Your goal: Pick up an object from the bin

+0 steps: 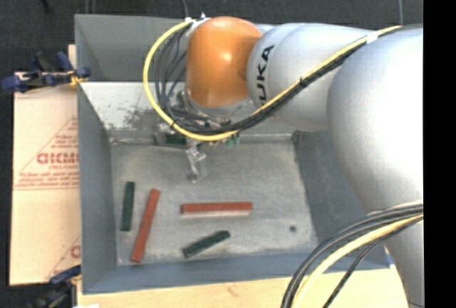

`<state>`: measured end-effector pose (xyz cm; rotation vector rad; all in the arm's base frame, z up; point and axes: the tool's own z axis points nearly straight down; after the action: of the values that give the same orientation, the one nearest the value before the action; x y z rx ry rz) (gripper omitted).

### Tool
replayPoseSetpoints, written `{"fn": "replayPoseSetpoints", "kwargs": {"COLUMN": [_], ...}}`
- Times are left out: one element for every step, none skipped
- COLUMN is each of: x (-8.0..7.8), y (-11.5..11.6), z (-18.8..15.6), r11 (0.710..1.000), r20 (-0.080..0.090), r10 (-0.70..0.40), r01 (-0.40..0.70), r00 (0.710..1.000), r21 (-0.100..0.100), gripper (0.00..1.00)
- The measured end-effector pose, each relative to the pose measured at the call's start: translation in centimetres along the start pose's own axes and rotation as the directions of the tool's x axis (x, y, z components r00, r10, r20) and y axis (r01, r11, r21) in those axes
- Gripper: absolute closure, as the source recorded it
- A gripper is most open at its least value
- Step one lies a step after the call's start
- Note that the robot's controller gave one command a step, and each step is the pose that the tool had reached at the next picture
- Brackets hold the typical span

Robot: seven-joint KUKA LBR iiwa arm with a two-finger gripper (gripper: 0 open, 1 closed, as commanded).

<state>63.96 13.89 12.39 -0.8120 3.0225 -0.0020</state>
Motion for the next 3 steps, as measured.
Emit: {"fn": "replayPoseSetpoints", "kwargs": {"x": [1.7, 2.1, 2.1], "y": [-1.3, -1.8, -1.8], "z": [-0.8, -2.5, -2.5], "r11": [0.997, 0.990, 0.990], "r20": [-0.005, -0.005, -0.005], "r10": [0.082, 0.142, 0.142], "r01": [-0.082, -0.142, -0.142], "r00": [0.997, 0.990, 0.990], "r21": [-0.003, -0.002, -0.002], "gripper": [1.00, 0.00, 0.00]}}
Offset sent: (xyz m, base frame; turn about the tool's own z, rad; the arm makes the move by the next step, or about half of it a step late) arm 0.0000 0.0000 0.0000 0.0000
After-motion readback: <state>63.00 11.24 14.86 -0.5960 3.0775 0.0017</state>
